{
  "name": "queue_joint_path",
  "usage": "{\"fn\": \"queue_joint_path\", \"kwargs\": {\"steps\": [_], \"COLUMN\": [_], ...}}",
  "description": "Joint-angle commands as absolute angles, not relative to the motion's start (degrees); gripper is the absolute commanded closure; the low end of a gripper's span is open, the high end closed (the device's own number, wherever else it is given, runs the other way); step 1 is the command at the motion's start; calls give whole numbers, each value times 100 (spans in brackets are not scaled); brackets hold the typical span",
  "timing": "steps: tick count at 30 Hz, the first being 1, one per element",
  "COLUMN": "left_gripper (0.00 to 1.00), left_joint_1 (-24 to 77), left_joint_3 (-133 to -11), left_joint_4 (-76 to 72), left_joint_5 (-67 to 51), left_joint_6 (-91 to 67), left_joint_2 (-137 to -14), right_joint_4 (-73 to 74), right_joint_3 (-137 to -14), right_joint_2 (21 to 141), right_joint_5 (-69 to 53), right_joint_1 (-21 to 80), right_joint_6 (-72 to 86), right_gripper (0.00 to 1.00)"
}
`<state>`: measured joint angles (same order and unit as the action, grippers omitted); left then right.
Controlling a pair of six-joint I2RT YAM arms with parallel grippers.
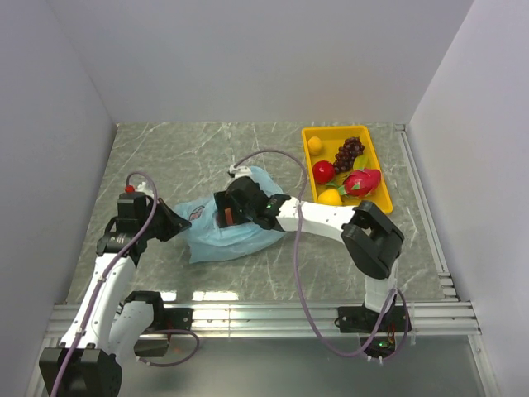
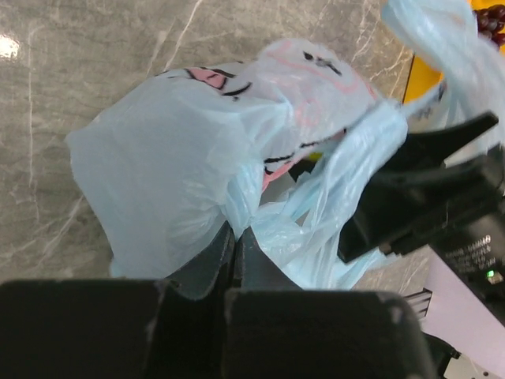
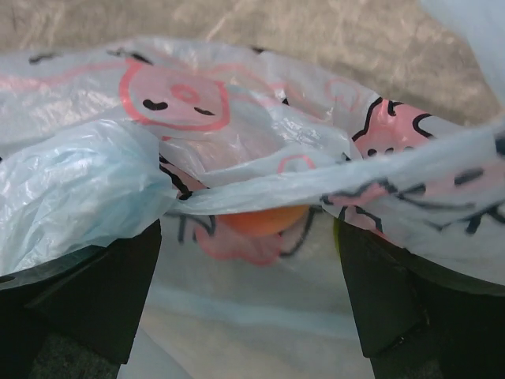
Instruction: Untie the knot of the plastic bag and take out the fruit
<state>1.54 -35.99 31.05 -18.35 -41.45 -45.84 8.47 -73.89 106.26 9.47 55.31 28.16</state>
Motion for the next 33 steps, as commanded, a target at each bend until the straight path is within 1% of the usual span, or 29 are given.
{"fn": "queue_joint_path", "kwargs": {"steps": [1, 4, 7, 12, 13, 15, 16, 17, 19, 20, 22, 23, 25, 26, 29, 33], "left_gripper": [99, 99, 99, 100, 100, 100, 100, 100, 99, 100, 99, 99, 100, 99, 99, 99], "left_joint_1": [167, 167, 167, 167, 176, 185, 185, 185, 185, 185, 185, 185, 185, 185, 185, 185], "left_joint_3": [-3621, -3612, -3586, -3315, -3287, -3261, -3235, -3234, -3252, -3252, -3296, -3296, -3322, -3340, -3445, -3559], "left_joint_4": [2927, 2927, 2953, 2971, 2945, 2927, 2918, 2892, 2909, 2918, 2936, 2936, 2918, 2909, 2909, 2883], "left_joint_5": [-2012, -2065, -2065, -1978, -2004, -2004, -2004, -1995, -1986, -1978, -1899, -1864, -1715, -1662, -1390, -1126], "left_joint_6": [-4140, -4026, -4008, -4122, -4192, -4254, -4280, -4280, -4245, -4228, -4166, -4157, -4122, -4096, -3955, -3806], "left_joint_2": [-4640, -4711, -4763, -4746, -4711, -4676, -4658, -4650, -4684, -4702, -4728, -4729, -4711, -4694, -4729, -4799], "right_joint_4": [290, 81, -271, -44, -44, -44, -44, -44, -210, -228, -185, -158, -89, -62, 131, 439], "right_joint_3": [-7874, -8121, -8147, -8534, -8525, -8447, -8420, -8316, -8131, -7982, -7893, -7779, -7647, -7516, -7217, -6917], "right_joint_2": [10985, 11310, 11478, 11961, 12005, 12058, 12067, 12033, 11787, 11682, 11304, 11164, 10715, 10549, 9977, 9275], "right_joint_5": [1002, 958, 607, 492, 414, 369, 334, 334, 282, 273, 272, 229, 150, 141, 62, -333], "right_joint_1": [5493, 5493, 5484, 5502, 5493, 5502, 5502, 5511, 5493, 5502, 5493, 5502, 5502, 5502, 5502, 5493], "right_joint_6": [2953, 2866, 2725, 2839, 2865, 2883, 2892, 2883, 2822, 2786, 2638, 2593, 2383, 2312, 2101, 1811], "right_gripper": [0, 0, 0, 1, 2, 8, 12, 24, 43, 59, 69, 76, 82, 87, 95, 99]}}
